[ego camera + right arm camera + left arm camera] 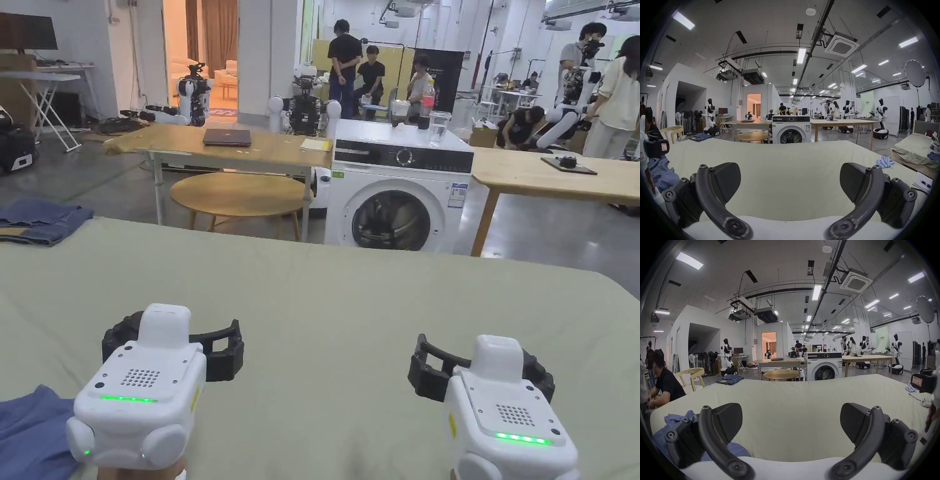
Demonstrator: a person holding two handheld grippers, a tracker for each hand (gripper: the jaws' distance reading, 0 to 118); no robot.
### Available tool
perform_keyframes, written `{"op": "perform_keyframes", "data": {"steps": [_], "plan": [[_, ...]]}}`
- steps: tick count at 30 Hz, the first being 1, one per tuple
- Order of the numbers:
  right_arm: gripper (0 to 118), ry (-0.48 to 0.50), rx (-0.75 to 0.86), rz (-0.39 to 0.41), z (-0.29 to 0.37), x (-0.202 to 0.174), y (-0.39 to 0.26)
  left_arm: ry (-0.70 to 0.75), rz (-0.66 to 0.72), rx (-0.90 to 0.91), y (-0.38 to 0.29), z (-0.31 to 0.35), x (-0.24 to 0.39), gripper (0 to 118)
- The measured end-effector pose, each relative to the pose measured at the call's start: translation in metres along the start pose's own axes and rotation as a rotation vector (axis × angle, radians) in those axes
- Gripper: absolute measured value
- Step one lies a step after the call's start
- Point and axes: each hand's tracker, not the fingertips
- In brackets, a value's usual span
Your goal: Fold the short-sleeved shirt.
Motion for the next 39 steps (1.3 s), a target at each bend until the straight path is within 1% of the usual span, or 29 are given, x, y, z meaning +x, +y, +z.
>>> {"op": "perform_keyframes", "data": {"steps": [11,13,15,17,18,19,20,21,22,23,24,25,26,27,28,29,30,31,32,34,36,38,39], "plan": [[118,0.002,-0.010,0.036,0.001,-0.006,-0.006,0.015,0.040,-0.011,-0.001,0.001,-0.007,118],[118,-0.007,-0.016,0.055,0.000,-0.006,-0.007,0.010,0.019,-0.012,0.001,0.001,-0.005,118],[118,-0.037,-0.041,0.104,-0.001,-0.008,-0.008,0.000,-0.021,-0.014,0.003,0.002,-0.003,118],[118,-0.032,-0.040,0.097,-0.002,-0.005,-0.008,-0.007,-0.027,-0.013,0.003,0.003,-0.003,118],[118,-0.033,-0.050,0.029,-0.001,-0.001,-0.006,-0.019,-0.004,-0.019,0.004,0.002,-0.006,118],[118,-0.025,-0.053,-0.035,-0.001,0.004,-0.004,-0.036,0.076,-0.028,0.004,0.002,-0.010,118],[118,-0.013,-0.062,-0.117,-0.001,0.009,-0.002,-0.051,0.161,-0.030,0.004,0.001,-0.017,118],[118,0.000,-0.078,-0.250,-0.001,0.020,0.000,-0.064,0.290,-0.028,0.003,0.001,-0.026,118],[118,-0.003,-0.087,-0.350,-0.002,0.028,0.002,-0.071,0.394,-0.027,0.002,-0.002,-0.035,118],[118,-0.014,-0.091,-0.428,-0.002,0.034,0.002,-0.071,0.500,-0.024,0.000,-0.002,-0.042,118],[118,-0.035,-0.088,-0.480,-0.002,0.039,0.003,-0.062,0.568,-0.023,-0.002,-0.002,-0.048,118],[118,-0.054,-0.077,-0.488,-0.002,0.041,0.004,-0.035,0.574,-0.022,-0.001,-0.002,-0.048,118],[118,-0.062,-0.065,-0.453,-0.003,0.040,0.006,-0.019,0.524,-0.029,0.002,-0.003,-0.045,118],[118,-0.064,-0.051,-0.383,-0.003,0.037,0.009,0.004,0.418,-0.046,0.006,-0.003,-0.039,118],[118,-0.045,-0.033,-0.250,-0.004,0.031,0.012,0.019,0.231,-0.065,0.011,-0.004,-0.029,118],[118,-0.021,-0.015,-0.058,-0.005,0.018,0.014,0.026,0.021,-0.074,0.015,-0.005,-0.015,118],[118,0.013,0.018,0.196,-0.005,0.004,0.015,0.046,-0.207,-0.073,0.016,-0.004,0.003,118],[118,0.021,0.050,0.401,-0.004,-0.008,0.012,0.069,-0.375,-0.059,0.014,-0.003,0.014,118],[118,0.012,0.074,0.619,-0.003,-0.020,0.007,0.093,-0.575,-0.026,0.012,-0.002,0.026,118],[118,-0.028,0.136,1.056,-0.003,-0.041,-0.012,0.126,-0.889,0.015,0.003,-0.002,0.040,118],[118,-0.035,0.217,1.322,-0.002,-0.045,-0.028,0.137,-1.063,0.035,-0.003,-0.002,0.045,118],[118,-0.019,0.268,1.497,0.001,-0.044,-0.042,0.146,-1.184,0.060,-0.008,-0.002,0.046,117],[118,-0.005,0.273,1.530,0.002,-0.044,-0.046,0.147,-1.216,0.070,-0.010,-0.001,0.046,117]]}}
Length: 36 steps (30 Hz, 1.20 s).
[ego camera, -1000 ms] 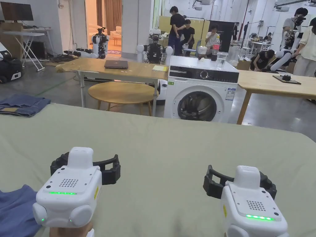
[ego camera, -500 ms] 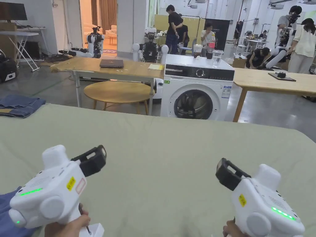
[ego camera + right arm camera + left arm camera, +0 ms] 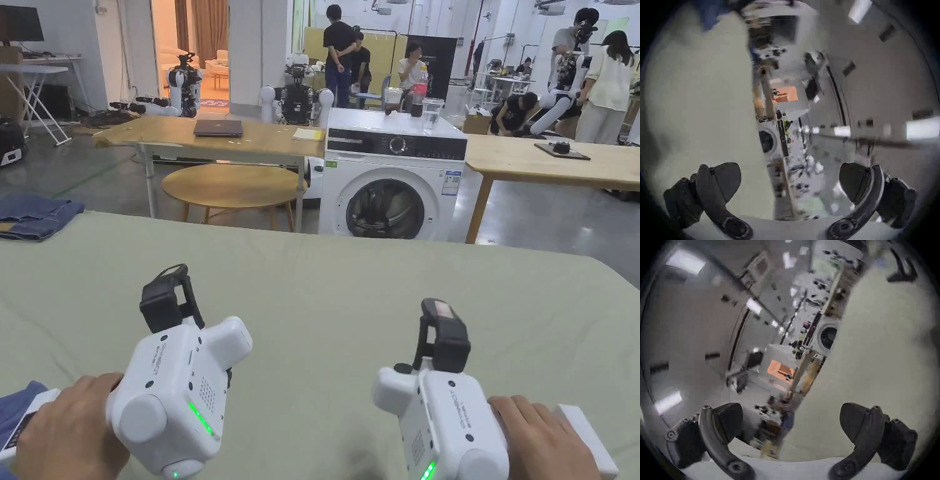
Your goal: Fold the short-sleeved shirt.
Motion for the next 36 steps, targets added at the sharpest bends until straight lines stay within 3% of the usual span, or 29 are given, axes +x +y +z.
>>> {"op": "perform_keyframes", "data": {"steps": [3,4,7,14,16,18,21,26,30,35,36], "plan": [[118,0.026,-0.018,-0.059,0.003,0.000,-0.002,0.004,-0.029,0.014,-0.004,0.002,0.003,117],[118,0.038,-0.040,-0.123,0.003,0.002,-0.001,-0.002,-0.007,0.008,-0.004,0.002,0.002,117],[118,0.052,-0.131,-0.377,-0.002,0.015,-0.003,-0.073,0.285,-0.053,-0.007,0.000,-0.010,117],[118,0.101,-0.362,-1.306,-0.012,0.056,-0.039,-0.150,1.075,-0.134,-0.032,-0.005,-0.042,117],[118,0.073,-0.402,-1.521,-0.010,0.058,-0.053,-0.162,1.266,-0.087,-0.038,-0.002,-0.046,117],[118,0.026,-0.444,-1.656,-0.006,0.058,-0.059,-0.137,1.398,-0.057,-0.045,0.002,-0.047,117],[118,0.012,-0.461,-1.698,-0.001,0.057,-0.060,-0.117,1.445,-0.043,-0.046,0.004,-0.046,117],[118,0.031,-0.411,-1.532,-0.001,0.058,-0.047,-0.169,1.240,-0.064,-0.033,0.001,-0.042,117],[118,0.028,-0.366,-1.446,0.001,0.061,-0.036,-0.152,1.219,-0.063,-0.029,0.004,-0.041,117],[118,0.033,-0.351,-1.423,0.000,0.063,-0.029,-0.152,1.185,-0.092,-0.029,0.004,-0.044,117],[113,0.036,-0.346,-1.437,0.000,0.063,-0.029,-0.161,1.183,-0.095,-0.031,0.003,-0.046,116]]}}
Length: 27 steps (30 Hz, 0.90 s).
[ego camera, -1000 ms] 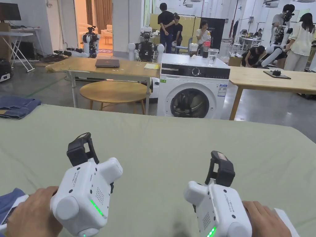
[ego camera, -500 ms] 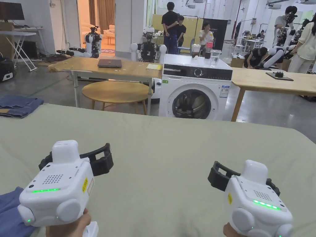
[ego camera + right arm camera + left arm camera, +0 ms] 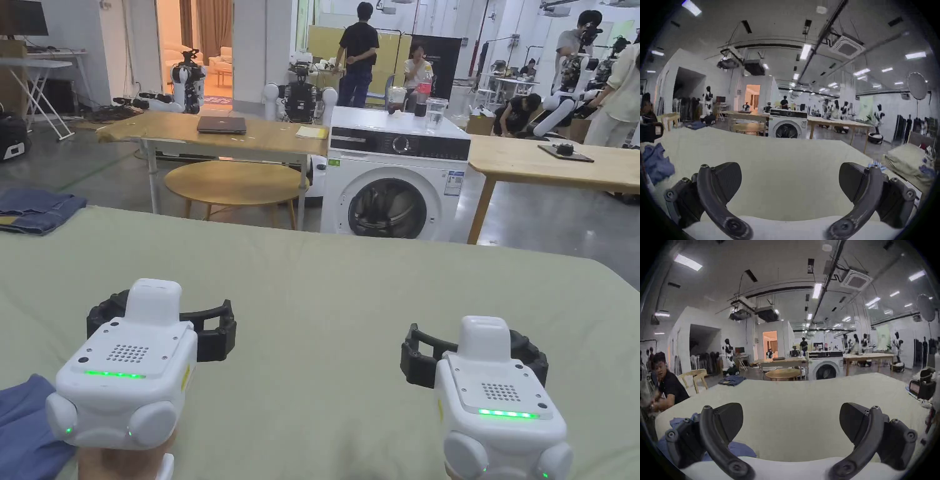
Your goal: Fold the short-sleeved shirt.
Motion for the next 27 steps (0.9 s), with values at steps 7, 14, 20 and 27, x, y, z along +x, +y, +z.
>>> {"op": "perform_keyframes", "data": {"steps": [7,14,20,27], "plan": [[9,-0.002,-0.018,-0.082,-0.001,-0.002,0.000,-0.021,0.029,-0.027,0.001,0.002,-0.009,6],[0,-0.010,0.031,-0.025,0.009,-0.009,0.002,0.027,-0.013,0.010,-0.003,0.009,-0.002,0],[0,0.034,0.025,-0.044,0.014,-0.018,0.015,0.035,0.003,0.000,0.002,0.010,-0.015,0],[0,0.132,0.034,-0.068,0.017,-0.069,0.030,0.134,0.009,-0.033,0.012,0.032,-0.071,0]]}}
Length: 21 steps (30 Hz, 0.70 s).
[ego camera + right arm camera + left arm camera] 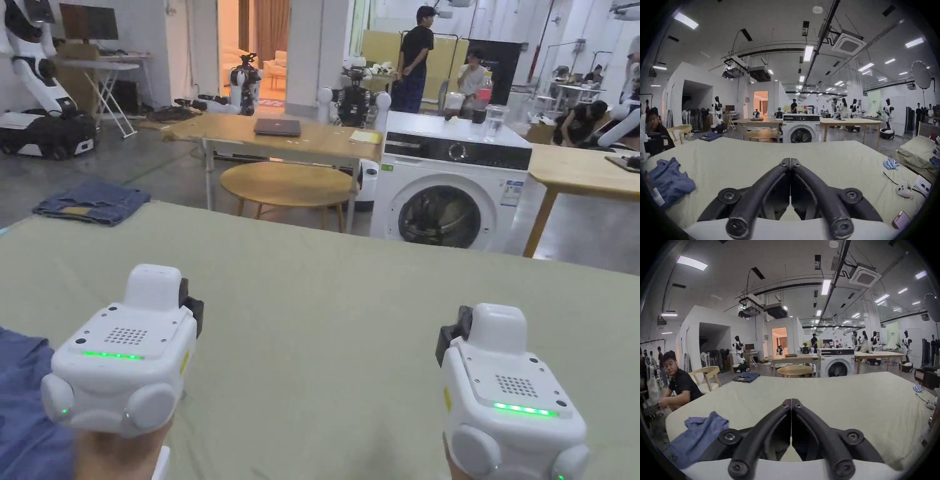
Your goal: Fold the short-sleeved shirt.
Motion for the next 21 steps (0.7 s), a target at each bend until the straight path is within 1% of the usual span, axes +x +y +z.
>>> {"op": "perform_keyframes", "data": {"steps": [3,8,12,15,18,20,21], "plan": [[0,0.071,0.000,0.026,-0.003,-0.034,0.001,0.060,-0.006,-0.021,0.002,0.011,-0.034,0],[0,0.186,-0.024,0.024,-0.006,-0.092,-0.003,0.157,0.009,-0.096,0.001,0.029,-0.100,0],[0,0.249,-0.050,0.039,-0.007,-0.131,-0.010,0.184,0.019,-0.227,-0.005,0.043,-0.153,0],[0,0.285,-0.075,0.035,-0.006,-0.149,-0.016,0.184,0.054,-0.298,-0.013,0.050,-0.187,0],[0,0.305,-0.094,0.045,-0.007,-0.161,-0.021,0.178,0.097,-0.426,-0.025,0.048,-0.224,0],[0,0.324,-0.108,0.054,-0.008,-0.165,-0.025,0.159,0.152,-0.512,-0.034,0.043,-0.244,0],[0,0.334,-0.117,0.060,-0.009,-0.167,-0.027,0.154,0.173,-0.564,-0.039,0.037,-0.256,9]]}}
